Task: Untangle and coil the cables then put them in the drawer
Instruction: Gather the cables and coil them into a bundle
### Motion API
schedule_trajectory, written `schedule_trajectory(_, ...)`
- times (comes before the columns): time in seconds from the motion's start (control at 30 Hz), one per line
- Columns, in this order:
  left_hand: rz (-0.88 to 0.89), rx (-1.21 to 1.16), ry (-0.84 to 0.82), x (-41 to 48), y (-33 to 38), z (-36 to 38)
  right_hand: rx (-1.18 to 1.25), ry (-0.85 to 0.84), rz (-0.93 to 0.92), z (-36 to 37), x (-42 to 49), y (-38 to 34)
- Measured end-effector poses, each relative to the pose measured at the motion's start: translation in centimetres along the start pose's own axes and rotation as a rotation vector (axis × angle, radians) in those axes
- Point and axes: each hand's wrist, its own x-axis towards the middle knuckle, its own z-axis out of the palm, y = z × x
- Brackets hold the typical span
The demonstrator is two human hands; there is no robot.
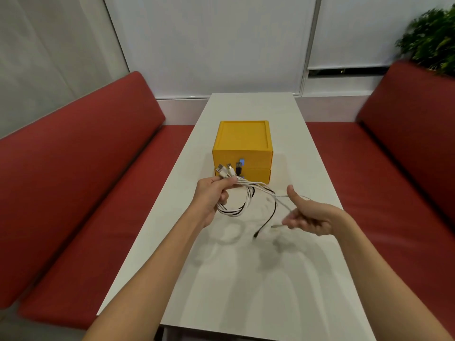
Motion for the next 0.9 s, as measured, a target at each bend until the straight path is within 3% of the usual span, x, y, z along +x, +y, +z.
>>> schedule_trajectory(0.1, 0.014, 0.044, 0.032, 0.2, -0.5, 0.3, -0.386, -0.002, 0.007, -1.0, -2.5, 0.3)
schedule_trajectory(0.17, 0.009, 0.059, 0.055, 0.3, -0.8, 0.6, -0.438, -0.11, -0.014, -1.2, -4.0, 0.4)
schedule_trajectory(0.3, 0.004, 0.06, 0.065, 0.7, -0.9, 1.1, -0.073, -0.234, -0.227, -0.4, -4.4, -0.1)
schedule_trajectory(0.37, 0.015, 0.072, 0.059, 0.7, -0.7, 1.4, 0.23, -0.157, -0.348, 0.2, -3.2, -0.2)
schedule_trajectory(0.43, 0.03, 0.091, 0.053, 0.7, -0.6, 1.8, 0.392, 0.046, -0.496, 0.9, -1.6, -0.4)
schedule_trajectory(0.53, 0.045, 0.114, 0.039, 0.6, -0.6, 2.2, 0.168, 0.451, -0.774, 2.3, -0.6, -1.1)
schedule_trajectory(0.57, 0.049, 0.119, 0.03, 0.5, -0.6, 2.4, 0.019, 0.498, -0.847, 2.9, -0.7, -1.4)
schedule_trajectory(0.7, 0.051, 0.14, -0.015, 0.1, -0.4, 2.9, -0.364, 0.455, -0.985, 5.4, -0.6, -2.1)
schedule_trajectory(0.9, 0.034, 0.134, -0.167, 0.1, -0.6, 1.1, -0.411, 0.431, -1.04, 4.5, -1.4, -2.4)
